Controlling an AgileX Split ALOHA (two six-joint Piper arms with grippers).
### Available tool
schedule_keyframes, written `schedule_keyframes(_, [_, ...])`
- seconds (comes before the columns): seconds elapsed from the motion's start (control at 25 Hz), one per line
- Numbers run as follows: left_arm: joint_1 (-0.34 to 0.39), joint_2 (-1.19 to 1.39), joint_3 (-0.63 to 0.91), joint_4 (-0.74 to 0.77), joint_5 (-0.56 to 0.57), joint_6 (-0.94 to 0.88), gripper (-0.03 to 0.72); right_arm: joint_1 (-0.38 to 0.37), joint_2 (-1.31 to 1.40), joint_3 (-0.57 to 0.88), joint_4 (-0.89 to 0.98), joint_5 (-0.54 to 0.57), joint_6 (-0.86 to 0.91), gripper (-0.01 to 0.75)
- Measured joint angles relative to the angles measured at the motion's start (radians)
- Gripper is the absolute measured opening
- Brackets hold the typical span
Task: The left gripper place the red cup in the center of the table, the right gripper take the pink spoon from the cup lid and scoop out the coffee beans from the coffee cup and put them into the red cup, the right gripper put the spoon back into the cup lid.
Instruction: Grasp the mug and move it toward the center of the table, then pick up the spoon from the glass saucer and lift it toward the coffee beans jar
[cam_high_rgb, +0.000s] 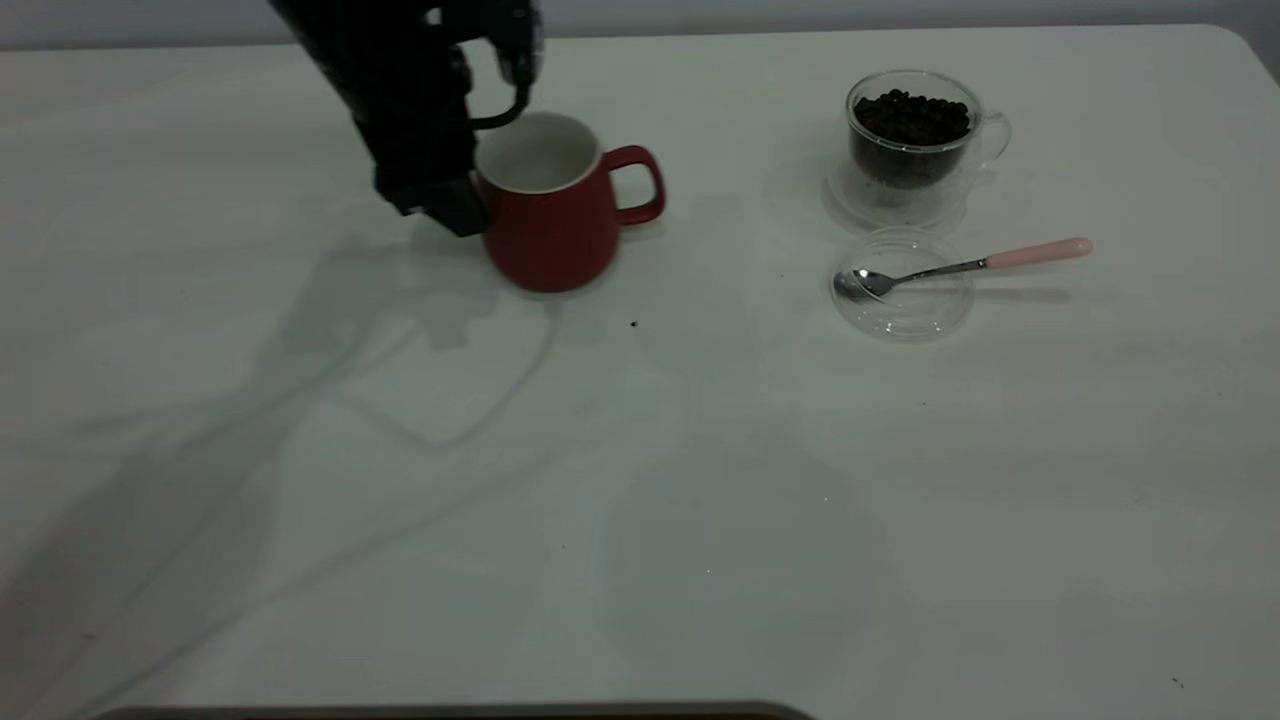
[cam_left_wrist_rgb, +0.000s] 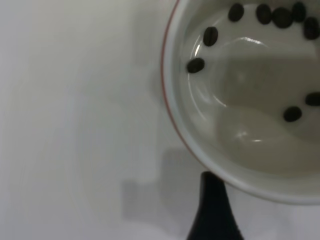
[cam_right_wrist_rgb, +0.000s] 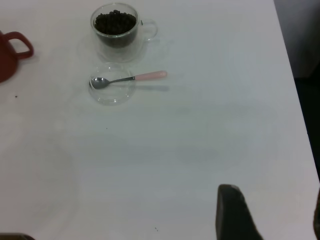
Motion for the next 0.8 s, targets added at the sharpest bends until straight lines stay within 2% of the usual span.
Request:
schedule_keyframes(0.16, [-0.005,0.000,-0.001,-0.013,0.024,0.010,0.587,0.000,0.000,0.000,0.000,0.000,0.000,0.415])
schedule_keyframes(0.28, [0.005,-0.011,-0.001,0.059,0.097,-0.075,0.587,0.000,0.000,0.000,0.000,0.000,0.000,0.415])
schedule_keyframes(0.56, [0.028,-0.223,-0.001,0.410,0.340,-0.535,0.587,0.000,0.000,0.000,0.000,0.000,0.000,0.415])
schedule_keyframes(0.64, [0.029,-0.311,-0.001,0.459,0.375,-0.695,0.587,0.000,0.000,0.000,0.000,0.000,0.000,0.415])
schedule_keyframes(0.8, [0.029,-0.499,-0.001,0.464,0.468,-0.947,0.587,0.000,0.000,0.000,0.000,0.000,0.000,0.415])
